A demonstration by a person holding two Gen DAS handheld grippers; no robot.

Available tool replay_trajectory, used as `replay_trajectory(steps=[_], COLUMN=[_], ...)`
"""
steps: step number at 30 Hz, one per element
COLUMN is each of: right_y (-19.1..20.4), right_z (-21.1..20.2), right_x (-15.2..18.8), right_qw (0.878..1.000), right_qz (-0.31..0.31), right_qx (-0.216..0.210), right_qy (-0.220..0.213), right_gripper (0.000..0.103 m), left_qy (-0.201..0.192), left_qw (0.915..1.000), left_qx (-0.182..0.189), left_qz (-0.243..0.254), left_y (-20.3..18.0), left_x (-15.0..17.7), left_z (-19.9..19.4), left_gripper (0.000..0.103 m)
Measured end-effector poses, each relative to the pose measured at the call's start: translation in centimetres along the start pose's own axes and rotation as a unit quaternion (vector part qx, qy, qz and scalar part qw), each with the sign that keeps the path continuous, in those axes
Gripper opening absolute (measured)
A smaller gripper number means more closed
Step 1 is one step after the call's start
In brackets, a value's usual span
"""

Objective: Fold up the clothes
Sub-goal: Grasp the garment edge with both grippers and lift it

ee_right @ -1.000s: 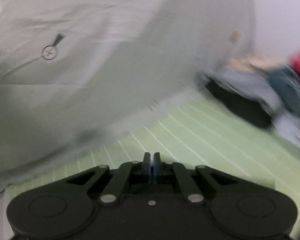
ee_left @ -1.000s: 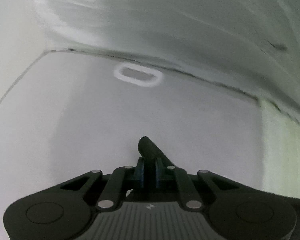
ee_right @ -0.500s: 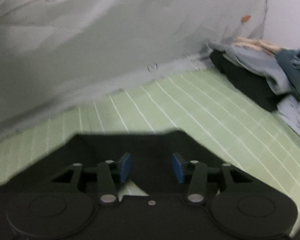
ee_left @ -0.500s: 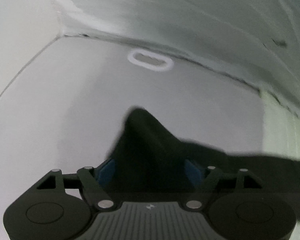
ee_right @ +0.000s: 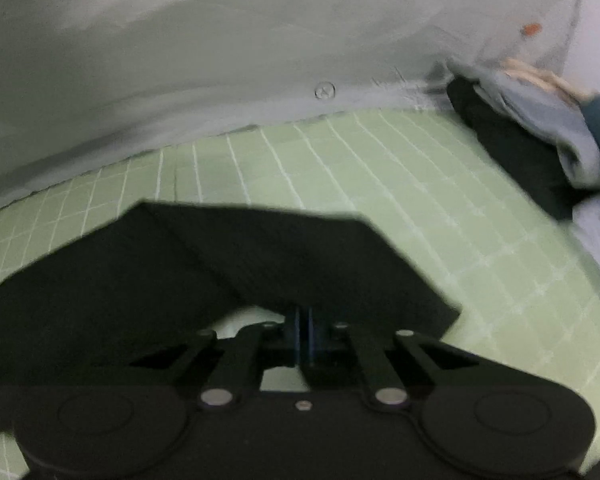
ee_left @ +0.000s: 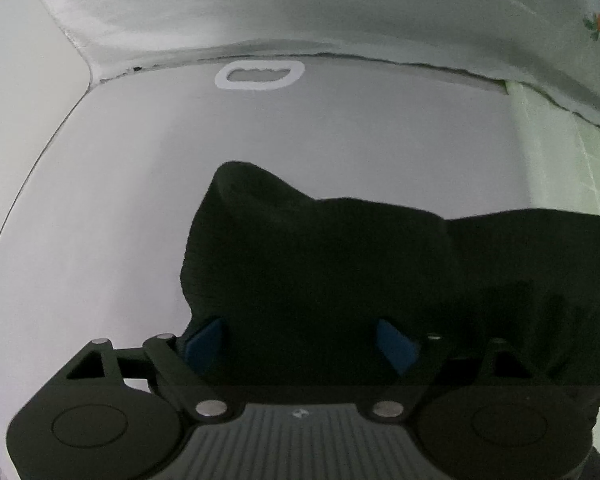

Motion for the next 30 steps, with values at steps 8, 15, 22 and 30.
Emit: replay_trajectory(steps=[8,15,22,30], right_y=[2.6,0.1,-0.9,-1.8], right_z=[3.5,3.5,6.3,6.6], right_x=[-10.5,-7.5,-4.1,-4.3], right_qw=[0.963,0.990,0.994,0.995], right_qz=[-0.150,0.004,0.098,0.097], right_qx=[0.156,0.079,0.026,0.015], right_qy=[-0.159,-0.115,-0.033,-0.032], right_gripper=[0.052,0.065,0.064,0.006], left_qy=[0.003,0.011,0.006,-0.004], left_qw=[1.0000,0.9996,0.9999,0.9997], left_qx=[-0.003,-0.004,-0.010,-0.021], left_qz=[-0.008,-0.026,-0.001,0.009], left_y=[0.2,0.4,-0.2,-0.7], left_x=[0.0,0.0,-0.4,0.3], left_z=[0.5,0.8,-0.6,-2.7], left_gripper=[0.097,0.100,0.099,0.099])
Point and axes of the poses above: each gripper's, at about its wrist camera, not at the fingertips, and z roughly the way its jaws point, y to its left, x to its underside, the point moved 2 cm from there along z, roughly the way its jaws point, and after that the axes turned 5 degrees about z, right-handed, at the moved point
